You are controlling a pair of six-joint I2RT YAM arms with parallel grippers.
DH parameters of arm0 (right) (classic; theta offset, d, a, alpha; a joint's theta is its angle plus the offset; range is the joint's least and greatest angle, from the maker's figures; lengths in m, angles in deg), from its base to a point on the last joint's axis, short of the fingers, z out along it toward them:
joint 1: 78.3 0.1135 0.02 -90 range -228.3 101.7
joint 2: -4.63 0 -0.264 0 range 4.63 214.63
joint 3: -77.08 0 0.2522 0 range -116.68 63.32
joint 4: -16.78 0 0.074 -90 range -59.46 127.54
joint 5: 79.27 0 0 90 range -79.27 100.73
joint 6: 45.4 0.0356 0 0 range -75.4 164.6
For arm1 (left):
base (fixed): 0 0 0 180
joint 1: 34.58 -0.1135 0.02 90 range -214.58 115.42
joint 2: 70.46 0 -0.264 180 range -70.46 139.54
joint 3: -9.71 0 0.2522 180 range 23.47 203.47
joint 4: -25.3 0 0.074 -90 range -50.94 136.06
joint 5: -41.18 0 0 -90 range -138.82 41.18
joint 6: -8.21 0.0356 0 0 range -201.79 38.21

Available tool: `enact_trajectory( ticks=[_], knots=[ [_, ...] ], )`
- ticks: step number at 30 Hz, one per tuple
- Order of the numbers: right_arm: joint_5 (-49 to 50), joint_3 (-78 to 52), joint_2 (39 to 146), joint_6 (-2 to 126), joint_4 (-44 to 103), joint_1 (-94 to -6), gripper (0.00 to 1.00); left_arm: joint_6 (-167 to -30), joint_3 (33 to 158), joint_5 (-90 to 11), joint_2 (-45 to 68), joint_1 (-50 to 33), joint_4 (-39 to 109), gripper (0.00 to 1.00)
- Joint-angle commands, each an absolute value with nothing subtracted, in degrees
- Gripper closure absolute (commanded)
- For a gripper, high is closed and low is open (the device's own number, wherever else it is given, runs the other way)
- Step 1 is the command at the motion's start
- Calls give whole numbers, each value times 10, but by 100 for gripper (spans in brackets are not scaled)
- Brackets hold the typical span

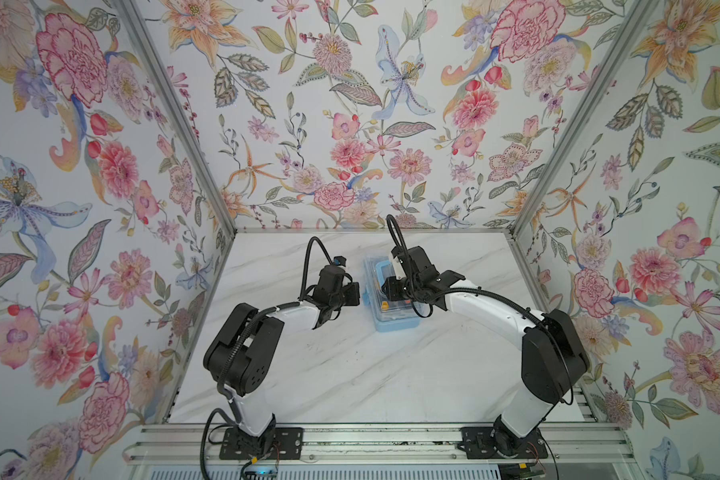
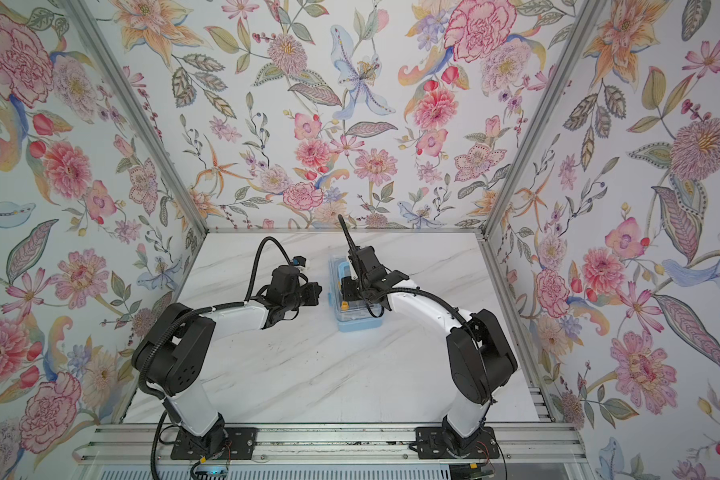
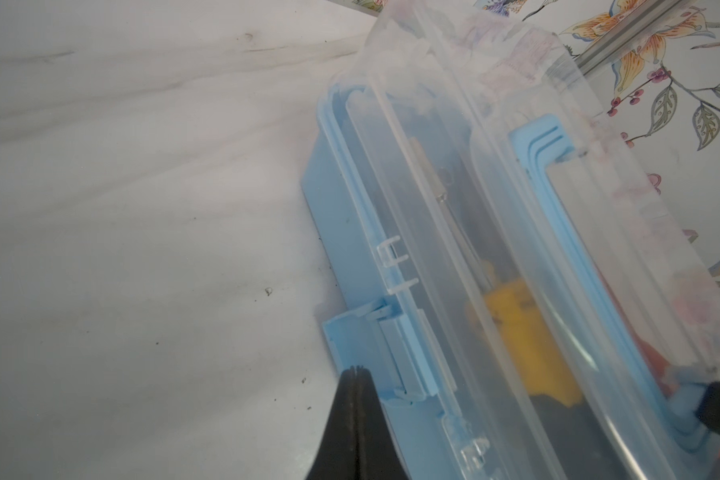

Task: Pack the tool kit
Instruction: 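Lower the clear lid with the right gripper while the left gripper steadies the box, then release the lid and raise the right gripper while the left gripper nears the latch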

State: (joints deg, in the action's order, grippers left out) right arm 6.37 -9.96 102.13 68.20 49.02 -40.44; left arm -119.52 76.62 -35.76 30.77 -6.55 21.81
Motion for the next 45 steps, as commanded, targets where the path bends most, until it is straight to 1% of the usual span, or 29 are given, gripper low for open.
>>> enact_trajectory(
  ticks=[1, 6, 8, 10, 13, 16, 20, 25, 27, 28, 30, 32, 34, 35, 38, 42, 45],
  knots=[
    [39, -51, 1009, 708, 564, -392, 70, -1188, 752, -367, 284, -72, 203, 100],
    [30, 4, 986, 735, 563, -379, 71, -1192, 721, -363, 269, -72, 167, 99],
    [31, 22, 977, 742, 561, -373, 72, -1197, 702, -358, 261, -71, 141, 92],
    [22, 36, 967, 752, 566, -369, 73, -1203, 685, -349, 252, -70, 118, 89],
    [28, 62, 931, 763, 558, -368, 73, -1200, 659, -354, 238, -66, 103, 78],
    [52, 29, 909, 749, 558, -392, 72, -1200, 627, -362, 221, -66, 77, 74],
    [80, -58, 922, 718, 559, -435, 67, -1202, 601, -362, 207, -66, 57, 74],
    [83, -148, 991, 705, 555, -482, 60, -1187, 604, -363, 199, -63, 76, 74],
    [72, -166, 1015, 703, 549, -495, 56, -1169, 611, -364, 196, -60, 92, 72],
    [63, -177, 1027, 702, 547, -498, 53, -1156, 613, -367, 195, -57, 103, 70],
    [46, -195, 1050, 698, 536, -498, 48, -1128, 613, -380, 195, -46, 116, 61],
    [31, -216, 1068, 694, 523, -496, 44, -1099, 613, -407, 195, -31, 134, 55],
    [37, -251, 1093, 685, 523, -495, 43, -1075, 609, -421, 195, -18, 138, 52],
    [45, -266, 1103, 680, 522, -496, 42, -1069, 608, -424, 197, -14, 137, 48],
    [72, -341, 1155, 657, 539, -506, 41, -1066, 602, -424, 209, -8, 128, 48],
    [98, -490, 1256, 636, 610, -516, 41, -1079, 588, -423, 217, -7, 112, 51],
    [102, -568, 1315, 627, 640, -523, 40, -1080, 584, -429, 213, -7, 115, 52]
  ],
)
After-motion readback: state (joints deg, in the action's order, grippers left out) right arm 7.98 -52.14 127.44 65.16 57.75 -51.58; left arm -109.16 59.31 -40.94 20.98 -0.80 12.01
